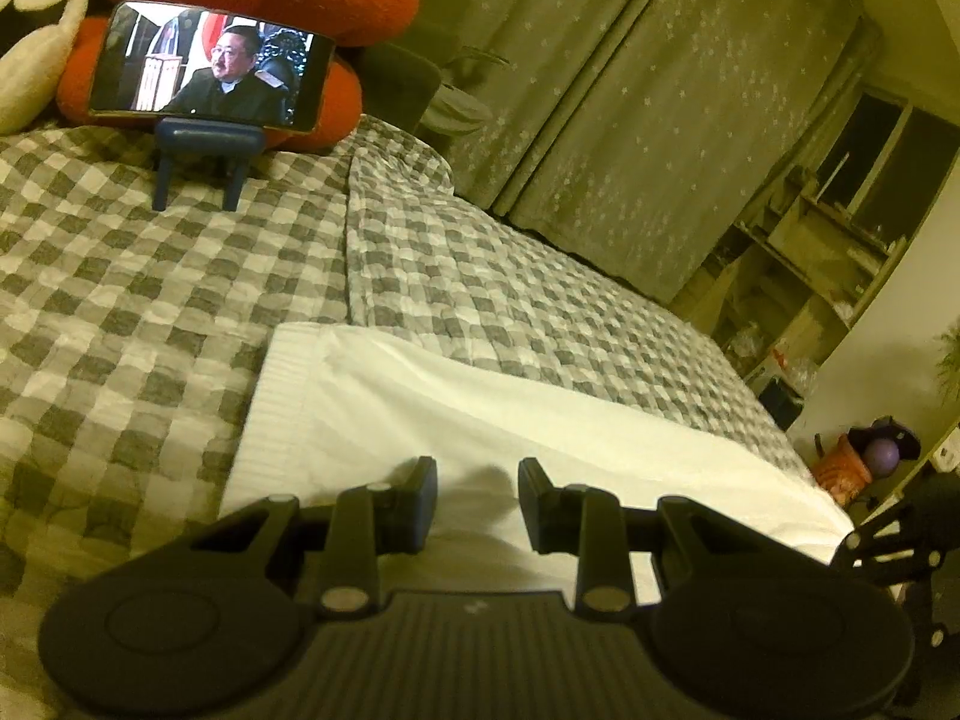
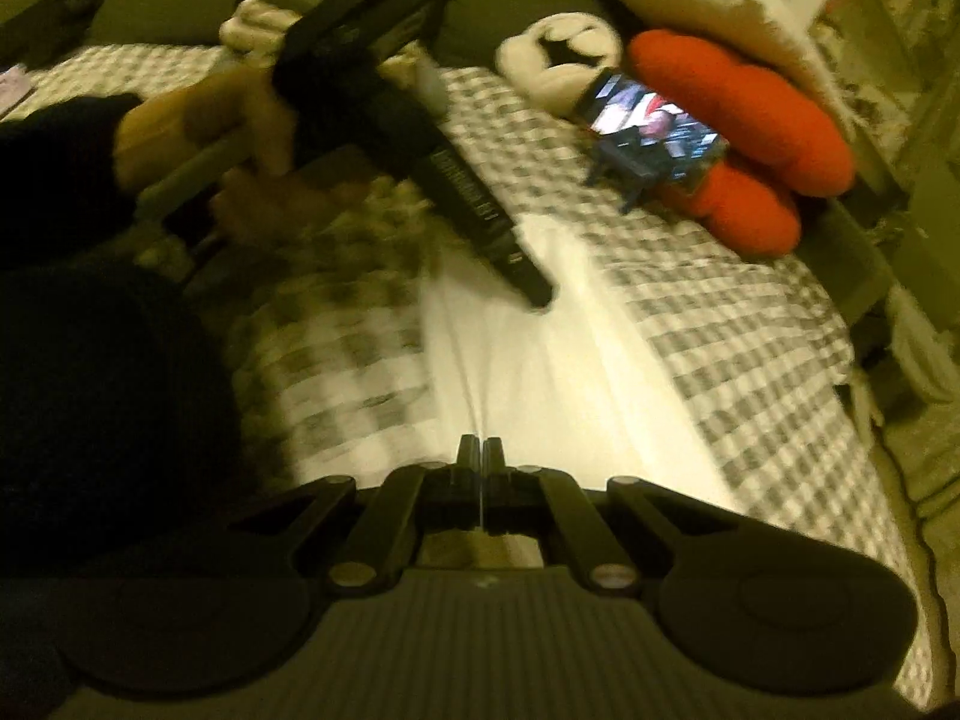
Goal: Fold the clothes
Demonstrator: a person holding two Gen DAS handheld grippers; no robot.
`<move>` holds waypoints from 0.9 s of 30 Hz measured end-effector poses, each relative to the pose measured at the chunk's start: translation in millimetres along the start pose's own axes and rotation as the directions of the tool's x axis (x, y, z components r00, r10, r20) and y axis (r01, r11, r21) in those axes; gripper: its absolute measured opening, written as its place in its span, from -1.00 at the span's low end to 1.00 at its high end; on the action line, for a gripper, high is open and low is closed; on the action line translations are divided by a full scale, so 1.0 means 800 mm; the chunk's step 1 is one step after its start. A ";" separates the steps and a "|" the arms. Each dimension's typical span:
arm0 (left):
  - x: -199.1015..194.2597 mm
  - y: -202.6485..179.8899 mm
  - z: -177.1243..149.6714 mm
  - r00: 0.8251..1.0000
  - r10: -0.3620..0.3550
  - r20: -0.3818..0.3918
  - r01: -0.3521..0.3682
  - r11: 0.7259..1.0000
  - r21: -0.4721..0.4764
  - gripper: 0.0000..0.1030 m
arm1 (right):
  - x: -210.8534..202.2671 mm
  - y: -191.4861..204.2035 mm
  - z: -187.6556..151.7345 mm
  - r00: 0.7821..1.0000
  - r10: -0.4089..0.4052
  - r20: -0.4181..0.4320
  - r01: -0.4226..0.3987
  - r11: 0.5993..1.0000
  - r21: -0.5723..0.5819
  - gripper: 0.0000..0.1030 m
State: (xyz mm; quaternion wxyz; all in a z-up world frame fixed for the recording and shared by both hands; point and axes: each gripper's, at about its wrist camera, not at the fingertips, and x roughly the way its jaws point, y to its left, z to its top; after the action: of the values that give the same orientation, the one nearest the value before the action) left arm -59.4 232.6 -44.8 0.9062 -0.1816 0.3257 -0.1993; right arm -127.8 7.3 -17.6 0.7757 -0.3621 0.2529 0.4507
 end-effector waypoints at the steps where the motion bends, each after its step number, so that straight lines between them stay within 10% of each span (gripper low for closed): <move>1: -0.002 -0.002 0.000 1.000 0.012 -0.006 -0.012 1.000 0.019 -0.41 | 0.003 0.002 -0.002 1.000 0.003 -0.011 -0.003 1.000 -0.004 -1.00; 21: -0.008 -0.033 -0.001 0.999 0.032 -0.009 -0.031 0.996 0.080 -0.25 | -0.032 -0.052 -0.019 0.998 -0.004 0.070 -0.011 0.976 0.217 -0.57; 27: 0.006 -0.045 -0.011 0.995 0.092 -0.030 -0.086 0.986 0.142 -0.35 | -0.019 -0.070 -0.058 0.997 -0.047 -0.060 0.063 0.953 0.296 -0.57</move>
State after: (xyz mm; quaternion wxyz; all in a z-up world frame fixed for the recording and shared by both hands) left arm -70.5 197.6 -37.3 0.9187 -0.0990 0.3350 -0.1844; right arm -88.5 -55.6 -15.9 0.8268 -0.2598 0.3278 0.3760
